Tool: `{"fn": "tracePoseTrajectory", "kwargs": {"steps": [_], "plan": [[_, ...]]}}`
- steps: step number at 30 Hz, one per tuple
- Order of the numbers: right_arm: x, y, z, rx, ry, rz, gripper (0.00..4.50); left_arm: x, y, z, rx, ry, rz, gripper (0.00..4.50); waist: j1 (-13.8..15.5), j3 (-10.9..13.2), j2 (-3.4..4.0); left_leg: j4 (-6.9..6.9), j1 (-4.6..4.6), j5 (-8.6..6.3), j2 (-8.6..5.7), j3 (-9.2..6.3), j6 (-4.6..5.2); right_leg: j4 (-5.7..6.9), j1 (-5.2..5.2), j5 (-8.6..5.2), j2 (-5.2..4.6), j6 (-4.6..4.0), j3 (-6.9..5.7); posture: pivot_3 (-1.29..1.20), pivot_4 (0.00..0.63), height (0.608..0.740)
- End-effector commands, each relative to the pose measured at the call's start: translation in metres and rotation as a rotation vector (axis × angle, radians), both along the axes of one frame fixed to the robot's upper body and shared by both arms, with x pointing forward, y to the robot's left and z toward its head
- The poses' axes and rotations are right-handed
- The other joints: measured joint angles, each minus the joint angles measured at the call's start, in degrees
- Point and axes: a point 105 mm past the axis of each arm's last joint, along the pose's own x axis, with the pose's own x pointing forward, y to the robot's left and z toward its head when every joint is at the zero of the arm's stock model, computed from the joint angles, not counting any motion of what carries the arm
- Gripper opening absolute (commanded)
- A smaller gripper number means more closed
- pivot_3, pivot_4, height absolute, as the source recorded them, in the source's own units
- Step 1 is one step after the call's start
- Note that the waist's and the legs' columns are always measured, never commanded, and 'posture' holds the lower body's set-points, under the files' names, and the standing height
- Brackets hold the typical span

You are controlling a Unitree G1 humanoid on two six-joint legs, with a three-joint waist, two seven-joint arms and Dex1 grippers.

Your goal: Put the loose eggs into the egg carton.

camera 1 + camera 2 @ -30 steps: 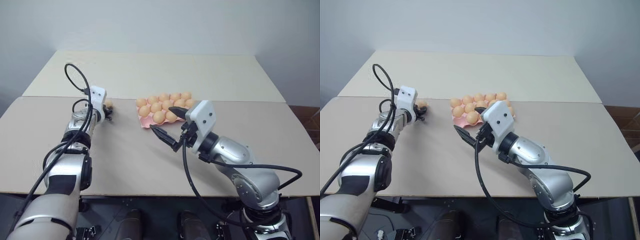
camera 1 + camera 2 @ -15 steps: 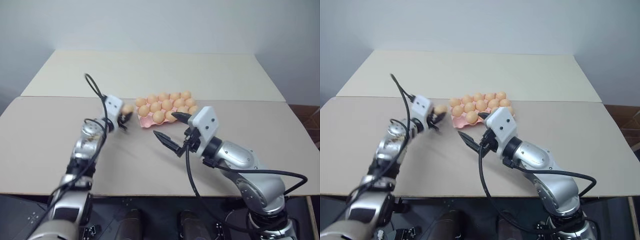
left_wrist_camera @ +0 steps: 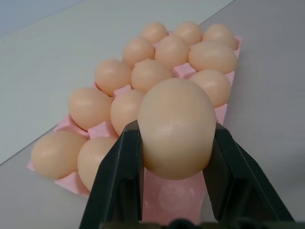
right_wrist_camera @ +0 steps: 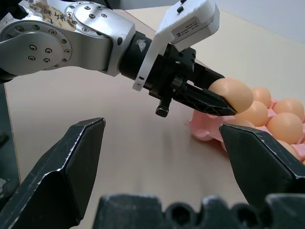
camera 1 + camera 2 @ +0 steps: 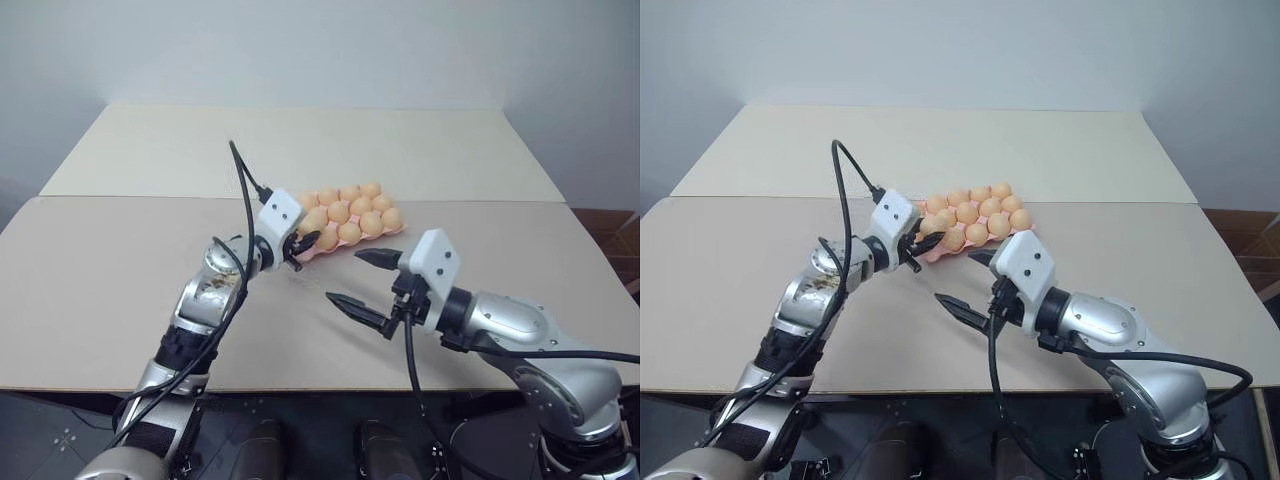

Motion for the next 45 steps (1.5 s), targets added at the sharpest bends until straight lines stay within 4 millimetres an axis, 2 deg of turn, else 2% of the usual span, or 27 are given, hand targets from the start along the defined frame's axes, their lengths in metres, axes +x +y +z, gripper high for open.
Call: {"fn": "tracePoseTrajectory", "kwargs": {"steps": [1,13,24,34,42,45], "plan": [[-0.006,-0.002,0.007,-0.004,-0.039,0.001,4.50,0.000,-0.002,0.004,0.014,-0.025,-0.003,1.38,0.05,0.00,0.00,0.00,0.00,0.00,0.00,0.00,0.00,0.01,0.00,0.00,0.00,0.00,-0.01,0.00,0.150,0.740],[-0.005,-0.002,0.008,-0.007,-0.044,-0.005,4.50,0.007,0.005,-0.007,0.046,0.005,0.039,1.38,0.06,0.00,0.00,0.00,0.02,0.00,0.00,0.00,0.00,0.01,0.02,0.00,0.00,0.00,-0.01,0.00,0.150,0.740],[-0.008,-0.002,0.010,-0.002,-0.049,0.002,4.50,0.002,0.004,-0.020,0.077,0.063,0.024,1.38,0.06,0.00,-0.01,0.00,0.01,0.00,0.00,-0.01,0.00,0.02,0.01,0.00,0.00,0.00,-0.01,0.00,0.150,0.740],[-0.007,-0.001,0.009,-0.004,-0.046,0.003,4.50,0.001,0.007,-0.013,0.071,0.037,0.035,4.49,0.07,0.00,-0.01,0.00,0.03,0.00,0.00,-0.01,0.00,0.01,0.05,0.00,-0.01,0.00,-0.01,0.00,0.150,0.740],[-0.004,-0.002,0.009,-0.007,-0.046,0.000,4.50,-0.010,0.014,0.022,-0.053,-0.056,0.060,4.49,0.06,0.00,0.00,0.01,0.01,0.00,0.01,-0.03,0.00,0.00,0.02,0.00,-0.01,0.00,0.00,0.00,0.150,0.740],[-0.004,-0.003,0.009,0.005,-0.045,-0.007,4.50,-0.020,0.026,0.044,-0.179,-0.102,0.102,4.49,0.03,0.00,-0.01,0.00,0.03,0.00,0.01,-0.03,0.00,0.02,0.03,0.00,0.00,0.00,0.00,0.00,0.150,0.740]]}}
